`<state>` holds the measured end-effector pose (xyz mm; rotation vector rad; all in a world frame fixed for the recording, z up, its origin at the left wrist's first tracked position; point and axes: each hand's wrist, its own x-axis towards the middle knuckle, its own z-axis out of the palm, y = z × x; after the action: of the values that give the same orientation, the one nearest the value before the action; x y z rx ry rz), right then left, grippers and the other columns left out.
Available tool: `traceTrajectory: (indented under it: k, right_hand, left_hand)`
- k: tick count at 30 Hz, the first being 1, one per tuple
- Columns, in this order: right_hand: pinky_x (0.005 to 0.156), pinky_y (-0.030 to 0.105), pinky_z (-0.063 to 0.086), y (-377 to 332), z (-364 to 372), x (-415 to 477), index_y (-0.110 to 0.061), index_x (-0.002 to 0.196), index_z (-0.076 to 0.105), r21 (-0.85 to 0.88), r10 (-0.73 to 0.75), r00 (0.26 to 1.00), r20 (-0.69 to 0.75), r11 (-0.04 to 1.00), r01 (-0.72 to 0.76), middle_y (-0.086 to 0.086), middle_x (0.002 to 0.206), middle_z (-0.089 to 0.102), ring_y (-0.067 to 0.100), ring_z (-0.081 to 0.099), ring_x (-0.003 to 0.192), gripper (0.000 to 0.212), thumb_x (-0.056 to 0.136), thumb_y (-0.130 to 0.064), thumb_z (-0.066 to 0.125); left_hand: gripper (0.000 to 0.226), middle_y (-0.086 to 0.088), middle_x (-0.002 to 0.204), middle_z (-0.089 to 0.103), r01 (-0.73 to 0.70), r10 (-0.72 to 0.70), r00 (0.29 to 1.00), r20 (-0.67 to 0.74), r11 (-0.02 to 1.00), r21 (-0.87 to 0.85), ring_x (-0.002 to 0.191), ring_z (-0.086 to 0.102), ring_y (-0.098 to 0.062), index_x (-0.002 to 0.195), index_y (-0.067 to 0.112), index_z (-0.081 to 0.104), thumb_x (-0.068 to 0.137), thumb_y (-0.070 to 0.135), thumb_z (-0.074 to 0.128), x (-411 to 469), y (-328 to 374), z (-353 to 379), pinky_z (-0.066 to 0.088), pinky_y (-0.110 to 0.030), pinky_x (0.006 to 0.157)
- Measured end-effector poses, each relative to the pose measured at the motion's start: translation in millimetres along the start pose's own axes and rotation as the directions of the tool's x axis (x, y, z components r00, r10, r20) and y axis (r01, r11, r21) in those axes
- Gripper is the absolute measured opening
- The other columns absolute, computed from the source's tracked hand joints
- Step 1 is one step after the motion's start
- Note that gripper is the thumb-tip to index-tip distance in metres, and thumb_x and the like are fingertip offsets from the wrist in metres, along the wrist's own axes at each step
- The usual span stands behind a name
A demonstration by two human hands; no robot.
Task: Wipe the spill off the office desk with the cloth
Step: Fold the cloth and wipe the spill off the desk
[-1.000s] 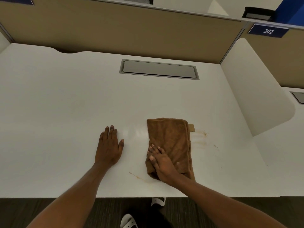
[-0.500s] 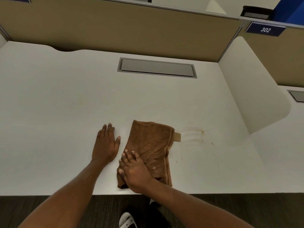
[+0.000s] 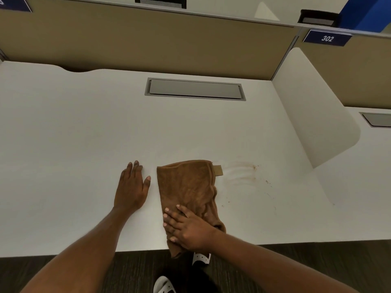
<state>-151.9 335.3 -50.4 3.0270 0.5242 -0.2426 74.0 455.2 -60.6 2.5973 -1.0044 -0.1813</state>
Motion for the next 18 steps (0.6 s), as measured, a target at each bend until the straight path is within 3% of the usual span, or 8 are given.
traceTrajectory:
  k: [7,10,14,18]
  right_hand:
    - [0.118,0.048,0.017,18,3,-37,-0.017,0.14,0.044,-0.053,0.018,1.0,-0.001,0.998,-0.018,0.003,0.149,0.041,0.021,0.026,0.144,0.046,0.102,-0.038,0.03]
    - [0.115,0.046,0.014,26,5,-53,-0.018,0.138,0.048,-0.092,0.064,0.998,-0.028,0.994,-0.066,0.003,0.148,0.043,0.021,0.029,0.142,0.045,0.101,-0.038,0.032]
    - [0.112,0.045,0.009,36,5,-73,-0.021,0.134,0.054,-0.178,0.164,0.986,-0.03,0.97,-0.167,0.001,0.143,0.05,0.021,0.038,0.138,0.046,0.099,-0.04,0.031]
    - [0.113,0.042,0.004,41,-5,-87,-0.021,0.13,0.058,-0.15,0.346,0.938,0.018,0.928,-0.34,0.0,0.139,0.054,0.017,0.043,0.135,0.044,0.094,-0.043,0.05]
  left_hand:
    - [0.057,-0.016,0.154,0.03,-0.007,0.007,1.0,0.0,1.0,0.004,0.145,0.019,-0.03,0.142,0.003,0.032,0.099,0.04,0.029,0,1,-3,0.019,-0.044,0.118]
    - [0.057,-0.016,0.153,0.031,-0.004,0.004,1.0,0.003,1.0,0.009,0.144,0.019,-0.03,0.142,0.002,0.032,0.099,0.039,0.03,0,3,-4,0.021,-0.044,0.117]
    - [0.06,-0.017,0.153,0.032,-0.009,0.009,1.0,-0.001,1.0,0.015,0.144,0.02,-0.031,0.141,0.001,0.034,0.097,0.041,0.028,-2,4,-5,0.021,-0.044,0.117]
    - [0.056,-0.015,0.154,0.028,-0.007,0.007,1.0,0.006,1.0,0.021,0.145,0.017,-0.03,0.142,0.001,0.033,0.099,0.036,0.035,-2,3,-4,0.018,-0.043,0.118]
